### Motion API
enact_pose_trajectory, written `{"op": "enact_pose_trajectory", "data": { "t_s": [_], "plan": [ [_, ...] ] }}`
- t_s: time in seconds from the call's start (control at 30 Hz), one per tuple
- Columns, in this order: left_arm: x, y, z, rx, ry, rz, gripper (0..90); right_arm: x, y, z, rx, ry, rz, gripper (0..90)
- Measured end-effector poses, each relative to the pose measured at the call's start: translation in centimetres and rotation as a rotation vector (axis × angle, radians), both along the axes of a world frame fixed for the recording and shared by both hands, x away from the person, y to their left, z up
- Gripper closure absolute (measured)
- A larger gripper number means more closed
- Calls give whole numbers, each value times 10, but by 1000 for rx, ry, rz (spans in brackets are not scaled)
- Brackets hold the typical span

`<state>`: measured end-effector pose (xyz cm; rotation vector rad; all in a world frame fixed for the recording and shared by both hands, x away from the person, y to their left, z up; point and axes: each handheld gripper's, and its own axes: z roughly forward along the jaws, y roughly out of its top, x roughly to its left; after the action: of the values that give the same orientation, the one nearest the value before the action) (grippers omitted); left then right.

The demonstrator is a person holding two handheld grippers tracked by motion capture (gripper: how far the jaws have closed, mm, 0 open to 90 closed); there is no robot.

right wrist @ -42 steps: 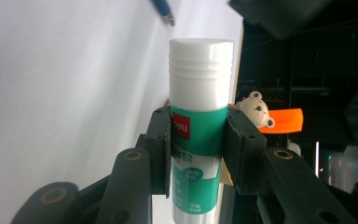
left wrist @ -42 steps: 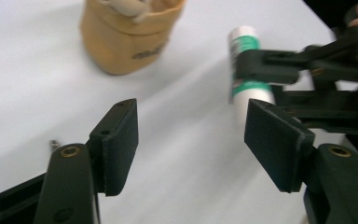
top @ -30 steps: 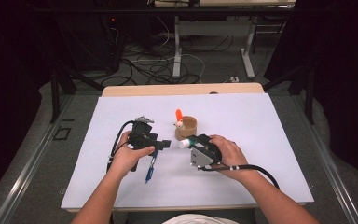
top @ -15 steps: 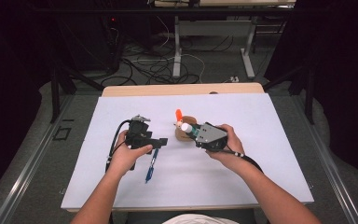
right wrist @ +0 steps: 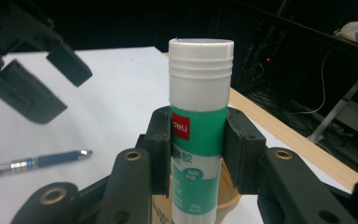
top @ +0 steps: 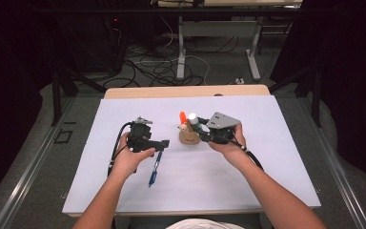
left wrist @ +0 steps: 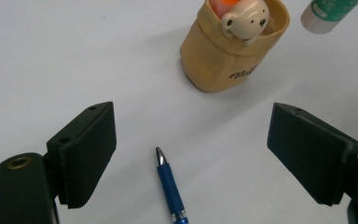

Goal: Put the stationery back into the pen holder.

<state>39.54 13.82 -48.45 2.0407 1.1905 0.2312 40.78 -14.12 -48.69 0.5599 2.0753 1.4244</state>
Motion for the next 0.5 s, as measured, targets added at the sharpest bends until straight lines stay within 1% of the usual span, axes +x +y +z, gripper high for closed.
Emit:
{"op": "enact_pose_trajectory", "data": {
  "t_s": [0.03,0.1,0.13,0.17,0.2,0.23,0.27,0.33,0.37,0.4,0.43,0.47,0.5],
  "plan": [
    [0,0,0,0,1,4,155,2,0,0,12,3,-3,655],
    [0,1,0,-4,7,11,156,4,1,-1,43,28,-16,655],
    [0,1,0,-1,6,12,156,6,1,-1,68,32,-24,655],
    [0,1,0,1,4,17,156,7,1,-2,82,37,-30,655],
    [0,1,0,4,4,24,155,9,1,-2,103,51,-37,655],
    [0,1,0,4,9,33,155,10,1,-3,107,63,-41,655],
    [0,2,0,2,9,35,154,12,1,-3,126,61,-43,655],
    [1,2,0,5,3,29,140,14,2,-5,146,70,-59,655],
    [1,3,-1,9,-3,29,127,15,2,-5,146,78,-63,655],
    [1,3,-1,11,-6,31,115,16,2,-6,164,77,-64,655],
    [1,3,-1,9,-6,35,107,18,2,-7,167,75,-67,655],
    [1,3,-1,9,-9,36,98,19,2,-9,177,85,-74,655],
    [1,3,-1,11,-17,38,86,21,3,-10,182,82,-74,655]
  ]
}}
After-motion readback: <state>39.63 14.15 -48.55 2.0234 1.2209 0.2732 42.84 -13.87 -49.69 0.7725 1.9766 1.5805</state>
